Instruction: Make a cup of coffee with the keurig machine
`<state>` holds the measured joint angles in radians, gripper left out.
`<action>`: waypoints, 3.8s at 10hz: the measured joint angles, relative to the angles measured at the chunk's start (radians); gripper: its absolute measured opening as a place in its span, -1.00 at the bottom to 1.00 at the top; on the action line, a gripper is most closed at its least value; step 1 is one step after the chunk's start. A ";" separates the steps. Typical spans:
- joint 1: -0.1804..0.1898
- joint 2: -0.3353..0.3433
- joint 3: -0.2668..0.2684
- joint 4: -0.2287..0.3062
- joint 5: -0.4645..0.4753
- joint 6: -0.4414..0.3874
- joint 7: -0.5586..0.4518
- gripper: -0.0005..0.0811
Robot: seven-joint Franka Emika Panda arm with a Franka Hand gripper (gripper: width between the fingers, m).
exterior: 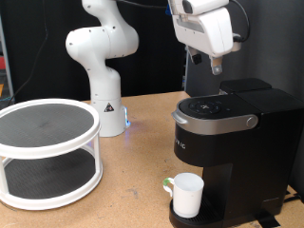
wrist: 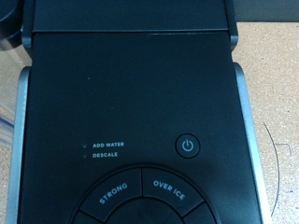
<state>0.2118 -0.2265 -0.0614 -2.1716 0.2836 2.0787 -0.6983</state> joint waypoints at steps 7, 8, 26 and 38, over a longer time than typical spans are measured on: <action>0.001 0.065 0.027 -0.045 -0.006 0.108 0.000 0.72; 0.001 0.067 0.031 -0.059 -0.008 0.131 -0.001 0.72; -0.008 0.071 0.049 -0.143 -0.091 0.265 0.109 -0.98; -0.017 0.215 -0.006 0.076 0.008 -0.063 0.040 -0.98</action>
<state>0.1949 -0.0118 -0.0676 -2.0961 0.2912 2.0160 -0.6580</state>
